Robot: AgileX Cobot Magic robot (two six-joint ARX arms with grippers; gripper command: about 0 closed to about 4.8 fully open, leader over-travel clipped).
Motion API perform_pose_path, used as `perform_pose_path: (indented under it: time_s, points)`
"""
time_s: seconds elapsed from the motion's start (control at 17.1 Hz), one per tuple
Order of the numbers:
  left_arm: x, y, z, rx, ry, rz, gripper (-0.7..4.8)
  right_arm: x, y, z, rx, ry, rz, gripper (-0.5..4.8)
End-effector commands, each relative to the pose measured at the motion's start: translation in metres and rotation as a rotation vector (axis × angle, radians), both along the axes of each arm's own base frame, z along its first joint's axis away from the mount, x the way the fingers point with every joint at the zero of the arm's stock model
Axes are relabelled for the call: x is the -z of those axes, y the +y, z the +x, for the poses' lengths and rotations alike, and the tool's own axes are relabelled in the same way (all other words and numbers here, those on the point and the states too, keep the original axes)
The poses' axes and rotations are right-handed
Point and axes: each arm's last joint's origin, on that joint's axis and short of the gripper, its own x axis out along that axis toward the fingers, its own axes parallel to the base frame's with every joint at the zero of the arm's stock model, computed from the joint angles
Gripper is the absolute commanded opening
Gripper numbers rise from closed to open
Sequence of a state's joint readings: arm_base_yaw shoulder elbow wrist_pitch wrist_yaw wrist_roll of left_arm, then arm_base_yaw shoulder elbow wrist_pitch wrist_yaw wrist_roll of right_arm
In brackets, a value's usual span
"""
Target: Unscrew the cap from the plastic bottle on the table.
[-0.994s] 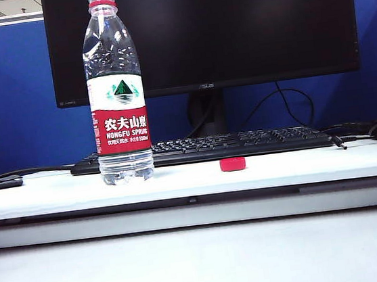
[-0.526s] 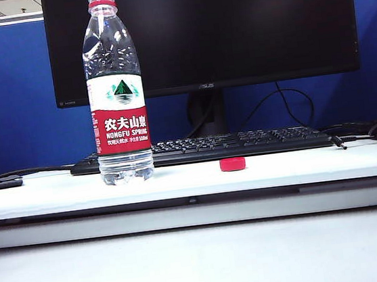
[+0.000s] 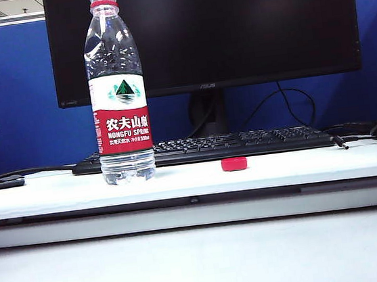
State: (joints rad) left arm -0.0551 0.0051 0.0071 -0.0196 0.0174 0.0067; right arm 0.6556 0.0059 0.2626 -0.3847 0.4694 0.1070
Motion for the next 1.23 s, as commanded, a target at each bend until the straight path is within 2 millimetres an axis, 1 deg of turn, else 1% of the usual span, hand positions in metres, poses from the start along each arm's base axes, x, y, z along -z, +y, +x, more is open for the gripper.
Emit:
perform_pose_path:
  time_s: [0.06,0.64,0.82,0.94,0.99,1.11,1.23]
  points:
    - [-0.001,0.000,0.000,0.003,-0.009,0.000,-0.05,-0.001,0.000,0.000,0.000,-0.011,0.005,-0.06]
    - [-0.001,0.000,0.000,0.003,-0.009,0.000,-0.05,-0.001,0.000,0.000,0.001,-0.012,-0.012,-0.06]
    - [-0.001,0.000,0.000,0.004,-0.009,0.000,-0.05,-0.004,-0.001,0.000,0.022,-0.052,-0.083,-0.06]
    - [-0.001,0.000,0.000,0.003,-0.009,0.000,-0.05,-0.011,-0.003,0.001,0.108,-0.120,-0.149,-0.06]
    - [-0.001,0.000,0.000,0.004,-0.009,0.000,-0.05,-0.015,-0.006,0.001,0.195,-0.157,-0.159,-0.06]
    - [-0.001,0.000,0.000,0.003,-0.009,0.000,-0.05,-0.022,-0.013,0.003,0.350,-0.204,-0.132,-0.06]
    - [-0.001,0.000,0.000,0.004,-0.009,0.000,-0.05,-0.021,-0.020,0.008,0.443,-0.225,-0.124,-0.06]
